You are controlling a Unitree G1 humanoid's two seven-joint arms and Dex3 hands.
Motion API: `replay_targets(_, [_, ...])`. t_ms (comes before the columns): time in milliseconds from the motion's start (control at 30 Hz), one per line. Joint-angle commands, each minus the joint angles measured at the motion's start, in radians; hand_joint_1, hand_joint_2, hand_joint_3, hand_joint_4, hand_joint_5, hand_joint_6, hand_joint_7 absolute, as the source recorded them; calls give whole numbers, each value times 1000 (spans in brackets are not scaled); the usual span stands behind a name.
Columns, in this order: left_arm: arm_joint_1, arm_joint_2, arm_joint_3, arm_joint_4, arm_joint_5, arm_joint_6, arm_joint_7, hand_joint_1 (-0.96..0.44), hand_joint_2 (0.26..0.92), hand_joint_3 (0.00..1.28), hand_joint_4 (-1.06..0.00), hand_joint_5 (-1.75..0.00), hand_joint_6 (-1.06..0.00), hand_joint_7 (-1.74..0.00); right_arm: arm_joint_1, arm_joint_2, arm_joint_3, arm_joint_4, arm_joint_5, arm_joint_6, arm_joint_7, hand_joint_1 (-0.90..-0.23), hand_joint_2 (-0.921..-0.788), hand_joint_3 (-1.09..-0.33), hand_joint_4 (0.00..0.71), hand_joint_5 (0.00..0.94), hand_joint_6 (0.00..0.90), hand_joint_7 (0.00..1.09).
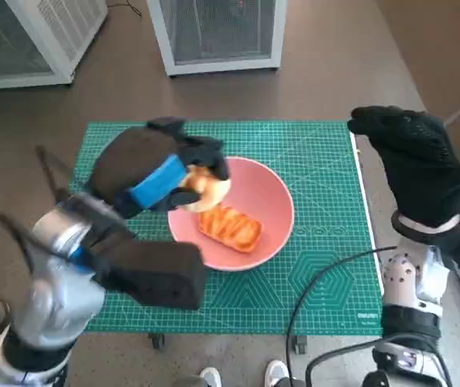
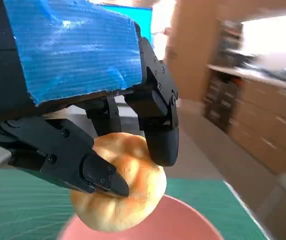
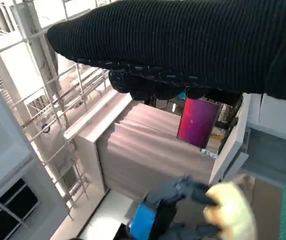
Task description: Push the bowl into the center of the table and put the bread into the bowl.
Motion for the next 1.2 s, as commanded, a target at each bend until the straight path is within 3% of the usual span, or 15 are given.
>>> replay_targets(33, [-66,-42,-37,117,-7,-59,22,3,900,38,-755,-1185,-727,-974,34,-13,-4,-12,8,20,8,-508,-921,-534,268,2,359,1])
replay_targets(333, [-131,-109,-84,312,9,-52,9,2,919,65,-652,-1220,-669,-1113,47,-18,-11,-32,11,29,6,-512,-921,-536,270,2,359,1])
replay_targets(467, [-132,-127,-96,342,18,-25,-1,2,920,108,-643,-1283,-590,-1134,53,-17,-10,-38,10,29,3,-513,-921,-537,271,2,360,2])
replay_targets(533, [-127,-134,-105,343,26,3,-16,207,921,185,-552,-1365,-507,-753,55,-16,-10,-42,9,29,1,-512,-921,-537,272,2,361,2])
replay_targets(567, [-125,-135,-109,340,29,14,-23,117,899,156,-449,-1003,-485,-552,56,-16,-11,-42,9,29,1,-511,-921,-538,272,3,362,2])
replay_targets(600, [-124,-134,-111,338,31,20,-26,85,895,136,-437,-826,-484,-467,56,-16,-11,-42,9,29,0,-511,-921,-538,272,3,362,2])
replay_targets(633, [-121,-133,-114,335,33,27,-32,38,895,99,-434,-544,-492,-329,56,-16,-11,-43,8,28,-1,-511,-921,-538,272,3,362,2])
replay_targets(667, [-115,-129,-116,326,36,36,-39,-25,889,69,-380,-348,-466,-218,56,-14,-11,-43,6,27,-4,-510,-921,-539,273,3,363,3])
replay_targets(733, [-105,-121,-117,310,43,51,-49,-93,882,41,-319,-178,-435,-117,57,-12,-10,-43,2,24,-8,-509,-921,-540,274,3,364,3])
replay_targets(867, [-78,-107,-109,269,59,58,-44,-218,877,16,-254,-37,-404,-29,59,-6,-6,-47,-3,20,-16,-510,-921,-542,274,2,365,3])
replay_targets(1100, [1,-60,-55,199,42,4,14,-307,877,6,-229,-3,-398,-6,67,7,4,-58,-17,9,-35,-510,-921,-545,272,1,365,3])
replay_targets(1200, [47,-43,12,175,-22,-58,53,-311,875,4,-222,-1,-398,-5,66,10,5,-55,-20,4,-41,-507,-921,-546,270,0,365,3])
